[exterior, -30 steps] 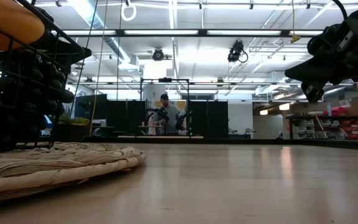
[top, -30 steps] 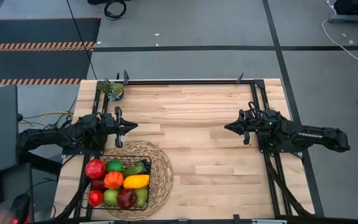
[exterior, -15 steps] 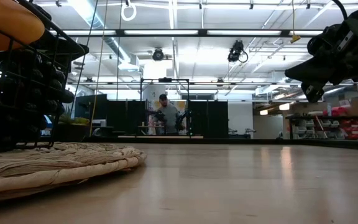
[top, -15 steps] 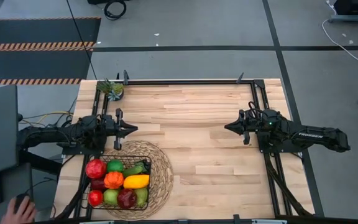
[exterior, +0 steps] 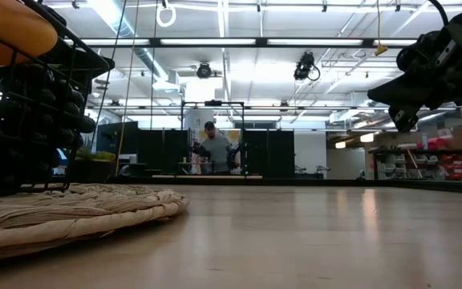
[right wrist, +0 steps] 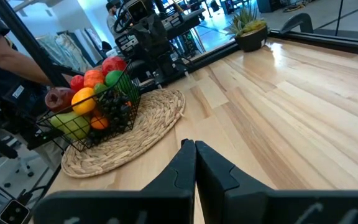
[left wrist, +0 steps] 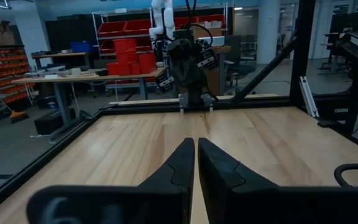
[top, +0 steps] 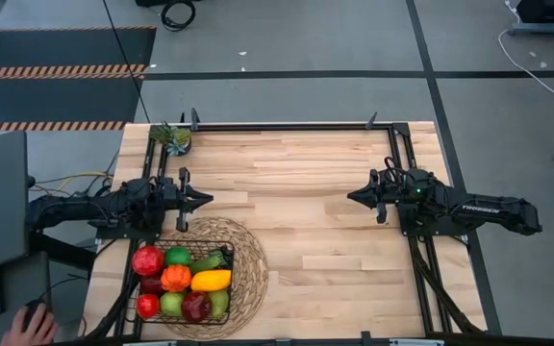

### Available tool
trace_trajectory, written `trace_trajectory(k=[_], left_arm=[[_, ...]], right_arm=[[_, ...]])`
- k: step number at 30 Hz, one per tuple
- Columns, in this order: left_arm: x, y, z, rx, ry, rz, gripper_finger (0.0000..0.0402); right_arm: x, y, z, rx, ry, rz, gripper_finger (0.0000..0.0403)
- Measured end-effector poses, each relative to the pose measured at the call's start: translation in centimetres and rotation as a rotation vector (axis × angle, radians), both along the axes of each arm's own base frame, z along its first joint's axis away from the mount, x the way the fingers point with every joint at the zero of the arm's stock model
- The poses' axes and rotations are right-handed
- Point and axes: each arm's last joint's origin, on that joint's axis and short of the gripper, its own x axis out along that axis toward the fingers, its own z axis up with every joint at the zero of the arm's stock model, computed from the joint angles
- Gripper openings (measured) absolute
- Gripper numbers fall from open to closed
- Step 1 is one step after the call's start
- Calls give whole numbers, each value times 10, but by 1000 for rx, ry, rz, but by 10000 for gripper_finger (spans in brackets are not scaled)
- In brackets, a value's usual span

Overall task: Build produce basket
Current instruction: Return to Home Position

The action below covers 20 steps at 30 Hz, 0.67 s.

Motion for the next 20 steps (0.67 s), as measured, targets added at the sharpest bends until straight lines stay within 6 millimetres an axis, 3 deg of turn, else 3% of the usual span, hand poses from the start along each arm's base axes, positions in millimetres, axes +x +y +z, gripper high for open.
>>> trace_trajectory(k=[20], left_arm=[[0,0,0,0,0,0,23]], right_arm=[[0,0,0,0,0,0,11]])
